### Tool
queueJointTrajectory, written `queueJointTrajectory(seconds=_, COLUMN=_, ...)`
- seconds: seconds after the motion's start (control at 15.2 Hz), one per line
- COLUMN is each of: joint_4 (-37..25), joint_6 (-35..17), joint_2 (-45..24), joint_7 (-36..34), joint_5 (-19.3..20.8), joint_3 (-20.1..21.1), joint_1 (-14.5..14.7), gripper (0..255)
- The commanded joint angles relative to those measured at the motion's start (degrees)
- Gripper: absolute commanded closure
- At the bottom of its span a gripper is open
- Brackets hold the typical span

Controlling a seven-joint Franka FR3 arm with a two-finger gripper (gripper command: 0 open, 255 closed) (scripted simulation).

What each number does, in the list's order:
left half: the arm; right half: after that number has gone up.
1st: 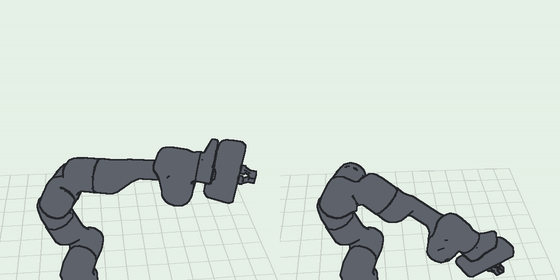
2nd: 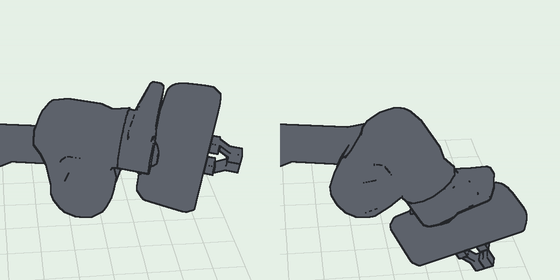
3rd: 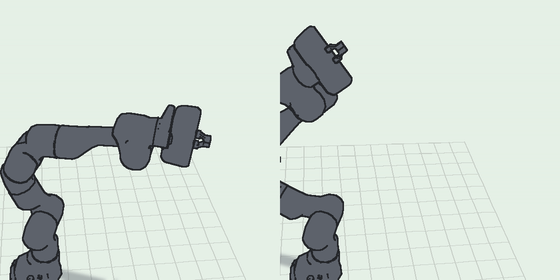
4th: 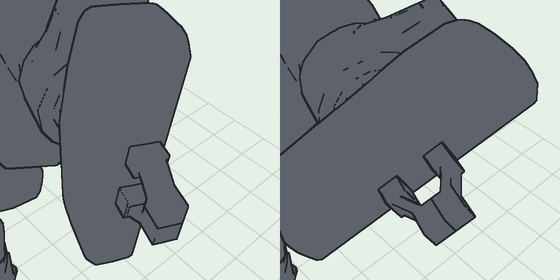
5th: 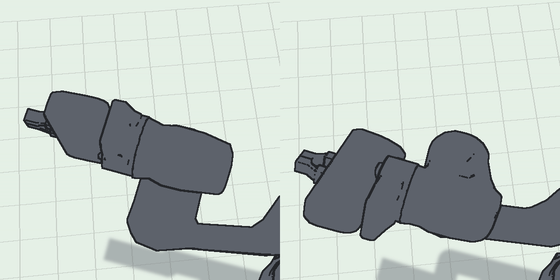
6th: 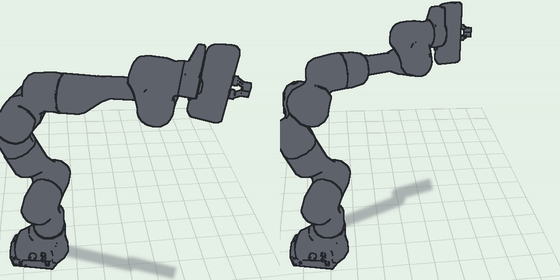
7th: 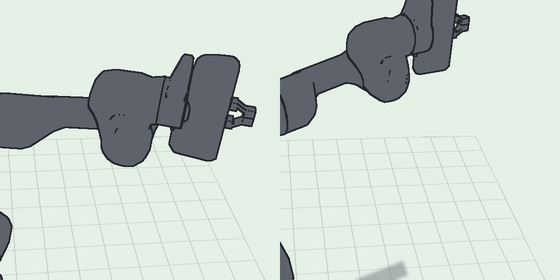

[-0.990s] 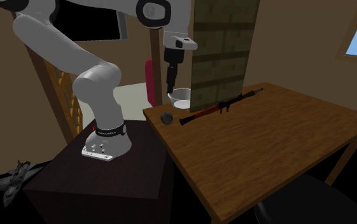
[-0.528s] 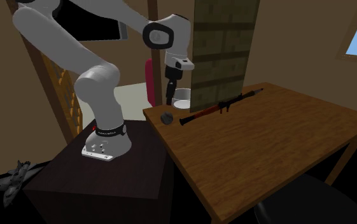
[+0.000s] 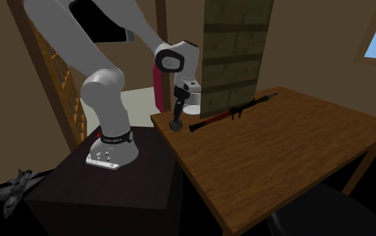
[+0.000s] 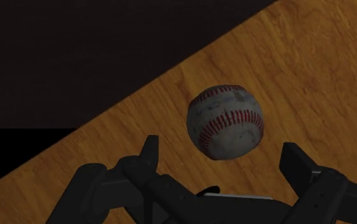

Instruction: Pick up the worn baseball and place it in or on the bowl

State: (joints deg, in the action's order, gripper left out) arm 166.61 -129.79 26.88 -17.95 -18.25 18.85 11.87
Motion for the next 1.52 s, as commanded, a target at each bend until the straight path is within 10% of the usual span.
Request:
queueJointTrajectory(seconds=0.0, joint_4=0.56, joint_6=-2.99, joint_2=-2.45, joint_7=-0.86, joint_5=-1.4, joint_3=1.11, joint_1=0.93, gripper=0)
queueJointTrajectory(seconds=0.92, joint_4=2.52, joint_6=-11.01, joint_2=-8.54, joint_7=-0.54, joint_5=-2.78, joint_3=2.34, joint_1=1.38, gripper=0)
queueJointTrajectory(seconds=0.99, joint_4=2.52, joint_6=-11.01, joint_2=-8.54, joint_7=-0.54, joint_5=-2.78, joint_3=2.34, joint_1=1.38, gripper=255)
queueJointTrajectory(seconds=1.45, joint_4=2.52, joint_6=-11.01, joint_2=-8.54, joint_7=-0.54, joint_5=-2.78, joint_3=2.34, joint_1=1.38, gripper=255)
